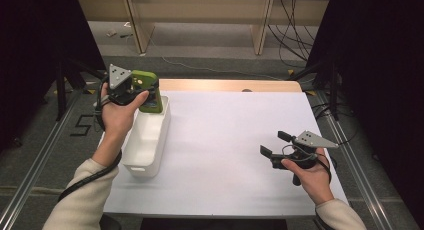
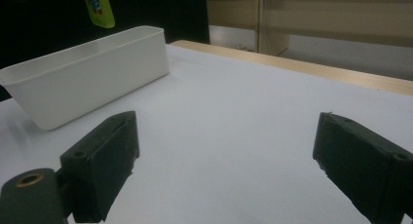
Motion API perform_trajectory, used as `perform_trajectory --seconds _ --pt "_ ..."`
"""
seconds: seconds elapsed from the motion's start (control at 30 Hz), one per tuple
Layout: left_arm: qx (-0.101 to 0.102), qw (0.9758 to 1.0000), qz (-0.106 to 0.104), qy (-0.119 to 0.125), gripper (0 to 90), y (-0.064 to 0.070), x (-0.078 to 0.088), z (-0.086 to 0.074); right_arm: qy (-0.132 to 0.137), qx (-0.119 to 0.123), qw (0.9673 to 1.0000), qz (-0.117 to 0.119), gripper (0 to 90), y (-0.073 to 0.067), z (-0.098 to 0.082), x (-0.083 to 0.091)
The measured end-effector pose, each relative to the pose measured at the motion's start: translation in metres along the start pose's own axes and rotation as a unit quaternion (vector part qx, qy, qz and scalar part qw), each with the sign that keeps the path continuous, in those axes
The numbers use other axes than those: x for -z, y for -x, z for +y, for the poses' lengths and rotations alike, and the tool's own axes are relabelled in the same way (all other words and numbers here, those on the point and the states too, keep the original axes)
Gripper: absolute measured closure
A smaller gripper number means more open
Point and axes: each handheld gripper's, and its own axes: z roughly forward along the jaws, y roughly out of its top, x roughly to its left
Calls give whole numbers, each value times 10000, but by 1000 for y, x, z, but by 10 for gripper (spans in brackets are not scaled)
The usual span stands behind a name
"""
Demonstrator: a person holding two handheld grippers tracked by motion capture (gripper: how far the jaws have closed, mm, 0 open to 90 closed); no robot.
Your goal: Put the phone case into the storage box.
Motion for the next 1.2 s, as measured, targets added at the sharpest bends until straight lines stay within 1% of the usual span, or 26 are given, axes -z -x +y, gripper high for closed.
perform_trajectory --seconds 0.47,0.7,1.2 --pt "-25 10000 60 -5 165 -5 -6 0 -4 0 10000 -6 109 0 0 0" --pt "-83 10000 24 -41 165 -5 -10 -3 4 -1 10000 -8 109 0 0 0" --pt "-119 9999 13 -111 165 -6 -18 -5 -5 -2 10000 -7 109 0 0 0"
